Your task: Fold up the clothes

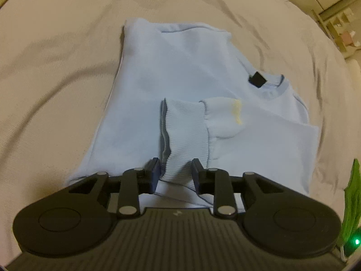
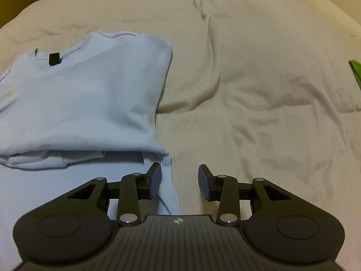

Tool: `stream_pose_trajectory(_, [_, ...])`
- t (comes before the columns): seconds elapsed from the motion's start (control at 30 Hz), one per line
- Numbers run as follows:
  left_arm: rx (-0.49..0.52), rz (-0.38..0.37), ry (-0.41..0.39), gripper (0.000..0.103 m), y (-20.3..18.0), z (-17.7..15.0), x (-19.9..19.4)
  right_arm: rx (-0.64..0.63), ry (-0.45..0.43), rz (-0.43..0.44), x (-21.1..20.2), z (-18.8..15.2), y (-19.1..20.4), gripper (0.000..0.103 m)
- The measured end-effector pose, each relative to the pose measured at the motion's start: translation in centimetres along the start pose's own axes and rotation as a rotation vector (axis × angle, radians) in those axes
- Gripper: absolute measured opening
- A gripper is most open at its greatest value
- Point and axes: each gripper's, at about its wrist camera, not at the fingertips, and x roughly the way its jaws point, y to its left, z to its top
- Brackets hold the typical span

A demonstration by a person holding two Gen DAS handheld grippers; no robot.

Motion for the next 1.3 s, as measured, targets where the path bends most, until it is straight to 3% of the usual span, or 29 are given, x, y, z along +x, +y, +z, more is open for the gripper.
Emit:
stream_pose_trajectory(0.07, [0.041,0.018,-0.038,0.001,-0.4,0.0,-0.8,-0.007,0.000,-0.002,-0.3,0.0,0.2,0.038])
stream_pose_trajectory(0.2, [0.140,0.055,-0.135,0.001,-0.7,-0.1,-3.5,-0.029,0.012,-0.015,-0.6,0.1,0.5,0.038])
stream_pose_trajectory(0.37, [0.270,0.198,-0.078,0.002,-1.6,-0.7,-1.0,-0.065,0.057,-0.035,0.3,-0.3,1.1,0.038])
stream_pose_trajectory(0.47, [0.350,0.249,-0.095,0.003,-3.0,-1.2,-1.5,-0.072,0.069,-0.034,-0.3,0.1,1.0,0.039])
stream_pose_trajectory(0.6, [0.303,0.234,-0.154,0.002,-3.0,-1.2,-4.7,-0.016,0.041,0.010,-2.3,1.1,-0.2,0.039])
stream_pose_trajectory(0.8, [0.401,0.171,-0.163,0.002,-6.0,-0.4,-2.2,0.137,-0.041,0.139,-2.4,4.5,-1.4,0.040])
stream_pose_trajectory(0.9, [0.453,0.139,-0.166,0.006,-7.6,0.0,-0.9,0.123,-0.057,0.208,-0.2,5.6,0.0,0.040])
stream_pose_trajectory(0.97, [0.525,0.201,-0.130,0.007,-8.0,-0.3,2.3,0.052,-0.017,0.224,1.8,5.8,1.4,0.039])
stream_pose_trajectory(1.03, [0.585,0.275,-0.117,0.003,-7.7,-0.6,4.2,-0.056,0.059,0.163,3.7,5.3,2.5,0.039])
stream_pose_trajectory(1.17, [0.517,0.291,-0.176,0.006,-7.0,0.6,2.1,-0.053,0.096,0.167,3.7,6.1,1.0,0.039])
stream_pose_trajectory(1.3, [0.398,0.203,-0.212,0.007,-6.4,2.1,-0.1,-0.037,0.005,0.187,2.5,9.3,-0.2,0.039])
